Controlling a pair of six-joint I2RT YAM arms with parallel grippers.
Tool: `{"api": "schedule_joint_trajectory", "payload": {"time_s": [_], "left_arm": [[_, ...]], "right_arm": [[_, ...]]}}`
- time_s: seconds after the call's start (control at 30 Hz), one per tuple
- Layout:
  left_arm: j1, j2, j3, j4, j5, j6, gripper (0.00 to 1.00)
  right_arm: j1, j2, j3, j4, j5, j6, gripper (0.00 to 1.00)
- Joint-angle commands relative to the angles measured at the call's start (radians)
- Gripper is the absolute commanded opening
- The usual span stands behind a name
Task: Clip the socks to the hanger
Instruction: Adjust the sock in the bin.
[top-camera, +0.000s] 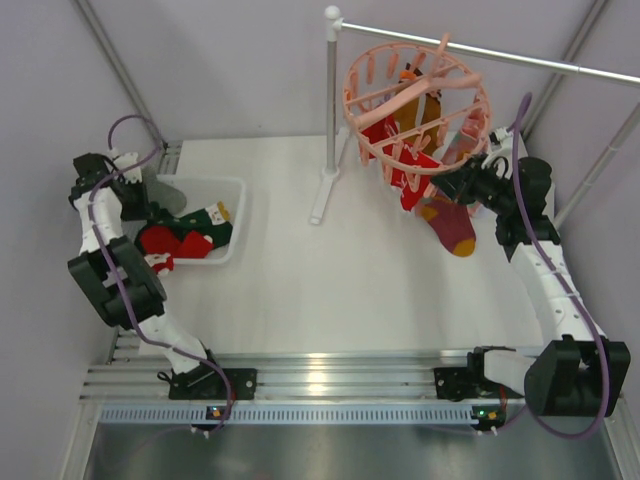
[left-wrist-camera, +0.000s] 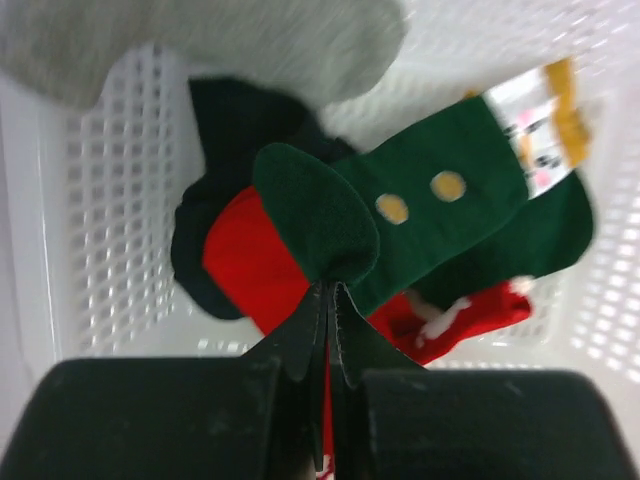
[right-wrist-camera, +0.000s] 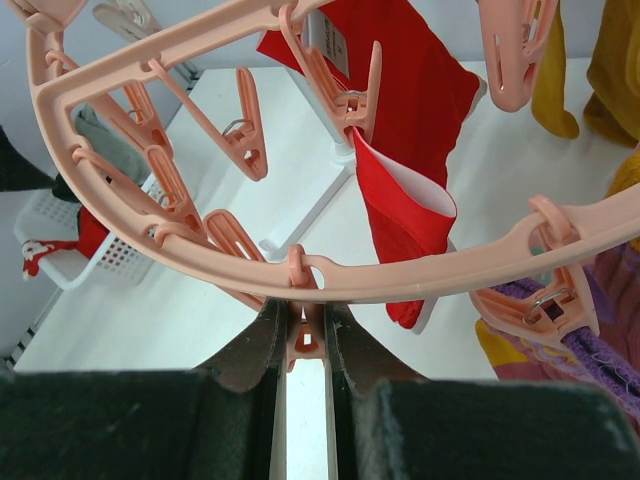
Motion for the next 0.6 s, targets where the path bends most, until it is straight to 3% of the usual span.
{"api": "schedule_joint_trajectory", "payload": {"time_s": [0.0,0.07,0.1,0.17,0.23,0.37,0.57], "left_arm": [[0.025,-0.001,-0.034,-0.037,-0.068,0.063,0.01],[0.032,0.022,-0.031,-0.129,-0.05,0.1,0.15],[0.032,0.037,-0.027,-0.154,-0.039,0.116,0.33],[0.046,0.038,-0.025,-0.201,0.039,0.164,0.49],[0.046,0.025,-0.016,-0.208,0.149,0.201,0.58],[0.01,0.039,0.061,-0.227,0.312,0.277,0.61],[-0.158,0.113,0.108,-0.229,0.279,0.426,0.6]], "right_arm": [[-0.011,0.003,0.036,-0.025,-0.011,-0.022,0.0],[-0.011,0.001,0.036,-0.024,-0.011,-0.024,0.0],[-0.011,-0.002,0.036,-0.025,-0.01,-0.025,0.0],[-0.011,0.001,0.036,-0.025,-0.011,-0.025,0.0],[-0.012,0.004,0.036,-0.025,-0.011,-0.027,0.0],[-0.012,0.007,0.033,-0.025,-0.01,-0.027,0.0],[-0.012,0.009,0.037,-0.029,-0.008,-0.028,0.0]]}}
